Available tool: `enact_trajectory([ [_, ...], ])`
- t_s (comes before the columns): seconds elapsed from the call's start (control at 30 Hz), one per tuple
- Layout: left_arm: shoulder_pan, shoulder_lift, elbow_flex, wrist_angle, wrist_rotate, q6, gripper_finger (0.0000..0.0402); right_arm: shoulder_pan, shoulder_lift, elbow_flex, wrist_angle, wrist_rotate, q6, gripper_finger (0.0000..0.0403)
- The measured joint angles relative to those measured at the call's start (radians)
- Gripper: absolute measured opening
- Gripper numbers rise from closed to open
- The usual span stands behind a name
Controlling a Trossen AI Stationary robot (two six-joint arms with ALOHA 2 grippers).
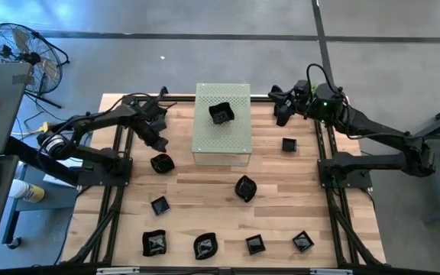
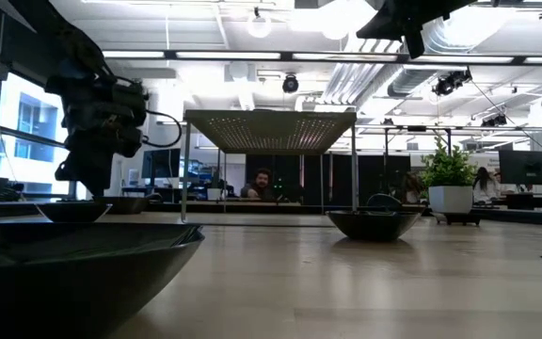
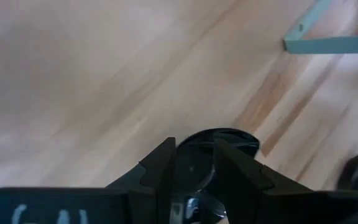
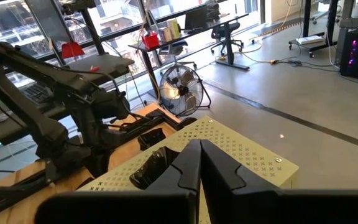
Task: Pick & Place Mini shaped plates
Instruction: Put the left black leaf-shaped plate on the shelf
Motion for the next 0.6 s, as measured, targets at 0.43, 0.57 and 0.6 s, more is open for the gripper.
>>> enact_trajectory([
  [0.43,0.000,0.002,0.000,0.008,-0.043,-0.006,0.0106,0.000,0.000,0.000,0.006,-0.004,-0.003,0.0005],
  [0.57,0.000,0.002,-0.014,0.043,-0.039,-0.004,0.0106,0.000,0.000,0.000,0.006,-0.004,-0.003,0.0006],
  [0.6,-0.002,0.003,-0.019,0.053,-0.038,-0.004,0.0106,0.000,0.000,0.000,0.006,-0.004,-0.003,0.0004],
])
